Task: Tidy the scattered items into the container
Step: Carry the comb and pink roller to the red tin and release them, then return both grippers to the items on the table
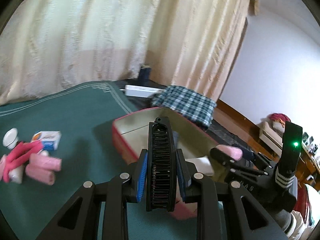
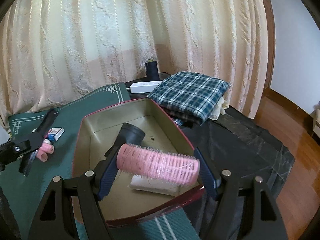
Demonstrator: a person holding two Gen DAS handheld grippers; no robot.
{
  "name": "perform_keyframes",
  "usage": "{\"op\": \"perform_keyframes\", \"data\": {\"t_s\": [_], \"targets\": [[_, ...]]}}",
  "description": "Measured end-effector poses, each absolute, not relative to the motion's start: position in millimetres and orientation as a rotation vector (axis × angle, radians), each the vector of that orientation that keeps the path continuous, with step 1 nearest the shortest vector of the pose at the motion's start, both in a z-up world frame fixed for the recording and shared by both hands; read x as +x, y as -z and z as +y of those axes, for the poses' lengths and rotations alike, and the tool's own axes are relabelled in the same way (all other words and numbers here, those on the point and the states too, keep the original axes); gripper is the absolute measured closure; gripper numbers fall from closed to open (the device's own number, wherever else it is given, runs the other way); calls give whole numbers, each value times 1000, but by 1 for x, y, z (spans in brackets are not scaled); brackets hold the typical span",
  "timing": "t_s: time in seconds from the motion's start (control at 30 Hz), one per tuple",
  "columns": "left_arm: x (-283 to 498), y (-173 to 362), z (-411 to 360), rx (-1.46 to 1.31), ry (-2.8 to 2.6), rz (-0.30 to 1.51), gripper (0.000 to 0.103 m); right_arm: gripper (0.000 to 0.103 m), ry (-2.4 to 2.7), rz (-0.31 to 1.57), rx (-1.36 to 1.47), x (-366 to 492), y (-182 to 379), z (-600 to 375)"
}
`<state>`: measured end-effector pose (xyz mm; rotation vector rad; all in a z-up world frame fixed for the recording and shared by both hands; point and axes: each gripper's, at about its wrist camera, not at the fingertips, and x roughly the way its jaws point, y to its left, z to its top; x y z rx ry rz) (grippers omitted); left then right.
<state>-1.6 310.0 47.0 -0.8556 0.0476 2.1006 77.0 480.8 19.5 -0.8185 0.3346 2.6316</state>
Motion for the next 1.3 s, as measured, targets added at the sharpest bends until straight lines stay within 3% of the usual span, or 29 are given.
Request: {"op": "perform_keyframes", "data": {"t_s": [0.33, 0.4, 0.43, 0.47, 1.3], "targets": [[-7, -28, 354, -918, -2030, 66, 74, 25, -2636, 334, -832, 71, -17, 490], [-10, -27, 352, -926, -2027, 36, 57, 24, -2631, 340, -833, 70, -16, 491], [-10, -27, 351, -916, -2036, 19, 36, 23, -2628, 342, -832, 70, -16, 492], [-11, -29, 348, -901, -2045, 5, 28, 23, -2626, 346, -833, 70, -16, 493], [-24, -29, 252, -896, -2241, -82, 28, 23, -2744, 322, -804, 53, -36, 434]]}}
